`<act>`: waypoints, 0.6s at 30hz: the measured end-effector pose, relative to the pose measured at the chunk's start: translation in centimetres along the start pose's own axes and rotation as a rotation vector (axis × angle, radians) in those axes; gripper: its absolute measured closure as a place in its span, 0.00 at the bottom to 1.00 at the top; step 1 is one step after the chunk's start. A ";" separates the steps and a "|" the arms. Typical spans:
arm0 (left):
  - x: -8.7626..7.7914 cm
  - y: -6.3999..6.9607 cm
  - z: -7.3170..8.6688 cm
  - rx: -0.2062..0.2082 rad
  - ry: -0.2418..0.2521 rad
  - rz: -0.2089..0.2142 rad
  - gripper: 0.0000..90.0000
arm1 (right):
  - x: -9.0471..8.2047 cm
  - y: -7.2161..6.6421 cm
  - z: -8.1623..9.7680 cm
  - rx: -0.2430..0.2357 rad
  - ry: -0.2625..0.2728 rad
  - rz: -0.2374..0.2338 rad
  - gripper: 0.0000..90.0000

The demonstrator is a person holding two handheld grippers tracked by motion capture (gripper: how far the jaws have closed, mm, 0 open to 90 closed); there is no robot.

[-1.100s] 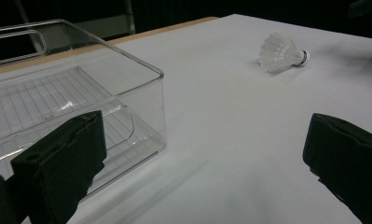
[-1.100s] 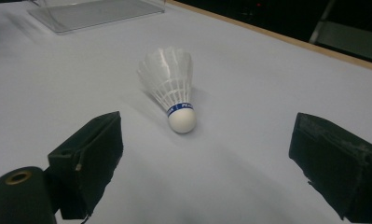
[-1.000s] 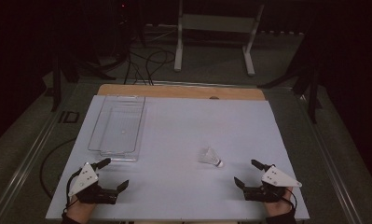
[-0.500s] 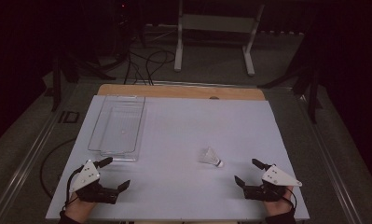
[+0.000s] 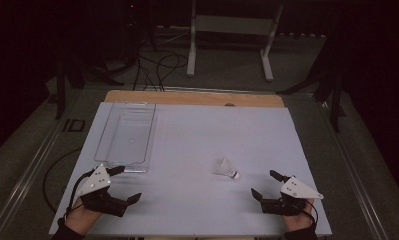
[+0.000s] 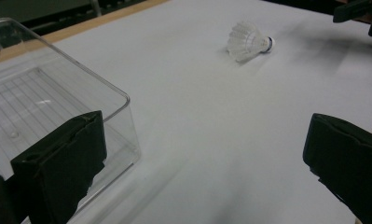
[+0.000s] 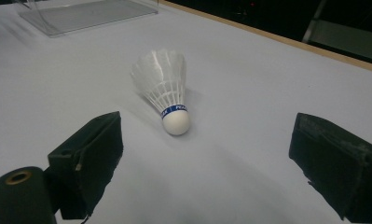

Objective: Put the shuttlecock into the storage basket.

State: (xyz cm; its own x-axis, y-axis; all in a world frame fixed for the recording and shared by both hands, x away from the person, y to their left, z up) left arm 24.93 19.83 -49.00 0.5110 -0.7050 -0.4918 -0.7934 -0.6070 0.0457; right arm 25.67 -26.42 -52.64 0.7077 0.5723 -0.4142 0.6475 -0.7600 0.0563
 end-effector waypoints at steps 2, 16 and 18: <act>0.0 0.1 -0.2 0.004 -0.017 0.013 0.00 | 0.0 0.0 0.0 0.000 0.000 -0.003 0.11; 0.7 0.9 -1.2 0.044 -0.131 0.063 0.00 | 0.0 -0.1 0.0 0.000 -0.005 -0.008 0.11; 0.9 1.0 -1.2 0.052 -0.150 0.076 0.00 | 0.0 -0.1 0.0 0.001 -0.004 -0.010 0.11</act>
State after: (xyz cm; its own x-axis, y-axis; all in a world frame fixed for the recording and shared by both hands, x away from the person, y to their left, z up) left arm 24.95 18.16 -48.35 0.3967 -0.6835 -0.6128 -0.8459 -0.5314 0.0451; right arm 25.60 -26.28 -52.63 0.7001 0.5784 -0.4186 0.6543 -0.7545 0.0517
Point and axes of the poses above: each handheld gripper's, and its own axes: x roughly forward along the jaws, z roughly out of its underside, y roughly to its right, the point moved 5 cm from there along x, roughly forward along the jaws
